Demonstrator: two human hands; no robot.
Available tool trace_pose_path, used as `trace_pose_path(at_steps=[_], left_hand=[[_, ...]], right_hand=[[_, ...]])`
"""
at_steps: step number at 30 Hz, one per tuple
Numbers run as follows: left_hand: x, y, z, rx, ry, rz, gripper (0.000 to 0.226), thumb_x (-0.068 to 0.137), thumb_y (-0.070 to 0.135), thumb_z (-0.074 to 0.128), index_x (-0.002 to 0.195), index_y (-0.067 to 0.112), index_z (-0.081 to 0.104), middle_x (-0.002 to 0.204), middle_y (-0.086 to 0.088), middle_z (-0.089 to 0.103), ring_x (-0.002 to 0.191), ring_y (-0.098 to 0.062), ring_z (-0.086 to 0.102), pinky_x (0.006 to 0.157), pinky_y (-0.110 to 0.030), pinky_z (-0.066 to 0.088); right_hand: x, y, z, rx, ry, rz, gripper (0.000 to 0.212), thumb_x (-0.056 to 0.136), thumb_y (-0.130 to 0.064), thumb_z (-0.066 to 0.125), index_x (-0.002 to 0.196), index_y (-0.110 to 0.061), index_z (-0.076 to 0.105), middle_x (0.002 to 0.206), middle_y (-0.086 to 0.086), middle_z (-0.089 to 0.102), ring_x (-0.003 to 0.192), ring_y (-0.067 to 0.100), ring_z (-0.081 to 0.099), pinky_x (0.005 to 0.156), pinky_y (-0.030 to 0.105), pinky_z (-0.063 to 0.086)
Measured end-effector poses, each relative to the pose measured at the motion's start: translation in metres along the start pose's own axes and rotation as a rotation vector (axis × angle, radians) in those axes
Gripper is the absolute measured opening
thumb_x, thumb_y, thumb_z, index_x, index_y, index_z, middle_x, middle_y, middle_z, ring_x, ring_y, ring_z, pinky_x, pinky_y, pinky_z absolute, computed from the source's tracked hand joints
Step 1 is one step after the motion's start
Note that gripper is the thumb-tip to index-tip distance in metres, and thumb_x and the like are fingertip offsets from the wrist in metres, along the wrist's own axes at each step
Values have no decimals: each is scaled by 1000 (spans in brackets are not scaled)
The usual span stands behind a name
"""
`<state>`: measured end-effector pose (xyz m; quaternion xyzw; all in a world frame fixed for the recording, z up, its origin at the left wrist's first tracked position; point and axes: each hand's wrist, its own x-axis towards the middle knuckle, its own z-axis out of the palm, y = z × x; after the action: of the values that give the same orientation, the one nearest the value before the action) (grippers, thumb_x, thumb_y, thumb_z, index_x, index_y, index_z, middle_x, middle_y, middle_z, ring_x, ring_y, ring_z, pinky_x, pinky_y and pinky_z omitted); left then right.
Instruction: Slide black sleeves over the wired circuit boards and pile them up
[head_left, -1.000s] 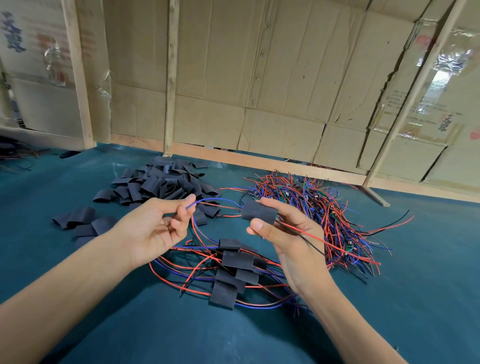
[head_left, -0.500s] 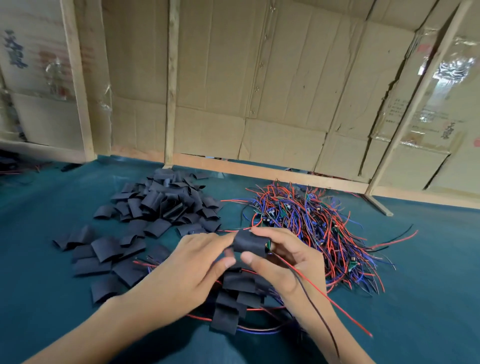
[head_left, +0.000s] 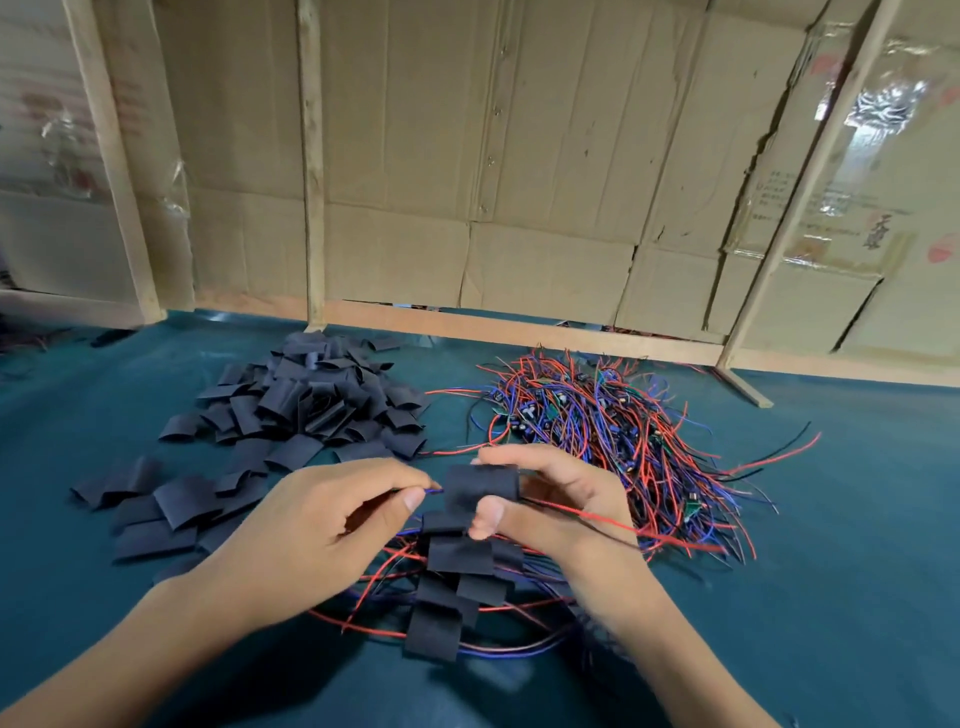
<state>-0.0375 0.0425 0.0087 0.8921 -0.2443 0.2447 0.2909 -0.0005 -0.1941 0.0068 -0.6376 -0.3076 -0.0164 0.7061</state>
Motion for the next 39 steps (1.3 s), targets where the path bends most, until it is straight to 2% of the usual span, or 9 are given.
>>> trace_pose_path(at_steps=[6, 12, 16, 19, 23, 29, 33, 36, 39], left_hand=[[-2, -14, -8, 182, -143, 92, 21, 97, 44, 48, 103, 39, 67, 90, 23, 63, 81, 1, 61, 73, -23, 49], [4, -28, -20, 181, -216, 159, 41, 102, 55, 35, 101, 38, 72, 100, 24, 67, 99, -4, 58, 85, -35, 43], [19, -57, -23, -324, -160, -356, 34, 105, 39, 42, 102, 33, 76, 109, 17, 71, 121, -6, 57, 104, -26, 37], [5, -81, -23, 6, 61, -291, 22, 99, 35, 54, 115, 38, 70, 115, 20, 66, 114, -5, 57, 100, -28, 40], [-5, -104, -19, 318, -153, -414, 40, 96, 44, 53, 134, 34, 57, 138, 8, 54, 129, -26, 44, 109, -47, 34], [-2, -110, -13, 386, -160, -508, 35, 91, 48, 60, 124, 37, 65, 125, 2, 58, 120, -27, 49, 104, -44, 38], [0, -111, -11, 370, -53, -586, 32, 89, 36, 69, 114, 17, 67, 115, -13, 61, 112, -33, 53, 105, -42, 37], [1, -108, -9, 372, -34, -572, 28, 90, 33, 68, 110, 14, 64, 110, -12, 64, 111, -31, 54, 102, -38, 35], [2, -108, -7, 388, -5, -575, 32, 90, 27, 68, 117, 10, 62, 112, -15, 65, 114, -33, 54, 101, -38, 33]], right_hand=[[10, 7, -45, 27, 374, -70, 39, 90, -43, 61, 83, -9, 78, 80, 15, 71, 46, 19, 47, 44, 21, 35], [14, 18, -86, -507, 827, -65, 41, 95, -55, 57, 74, -23, 72, 65, 1, 66, 54, 9, 50, 54, 23, 40], [15, 25, -91, -836, 626, -109, 6, 95, -32, 66, 93, -31, 71, 83, -5, 68, 73, 12, 61, 73, 27, 49], [26, 27, -83, -994, 339, -184, 14, 93, -10, 68, 105, -16, 74, 96, -3, 68, 79, 7, 62, 75, 18, 48], [73, 4, -72, -1133, 70, 76, 11, 92, -18, 66, 91, -20, 77, 75, -16, 67, 67, -10, 58, 70, 13, 40], [128, 10, -66, -1412, -274, 351, 25, 92, -11, 53, 90, -6, 77, 95, 5, 76, 88, 21, 68, 91, 27, 51], [129, 43, -66, -1488, -159, 440, 20, 91, -20, 53, 78, -21, 68, 93, 9, 72, 89, 32, 67, 80, 37, 54], [131, 61, -63, -1685, -143, 340, 28, 94, -36, 52, 119, -27, 63, 116, 5, 68, 105, 33, 65, 80, 39, 49], [140, 70, -61, -1750, -209, 394, 37, 92, -34, 52, 128, -31, 61, 126, 4, 65, 113, 32, 63, 80, 38, 46]])
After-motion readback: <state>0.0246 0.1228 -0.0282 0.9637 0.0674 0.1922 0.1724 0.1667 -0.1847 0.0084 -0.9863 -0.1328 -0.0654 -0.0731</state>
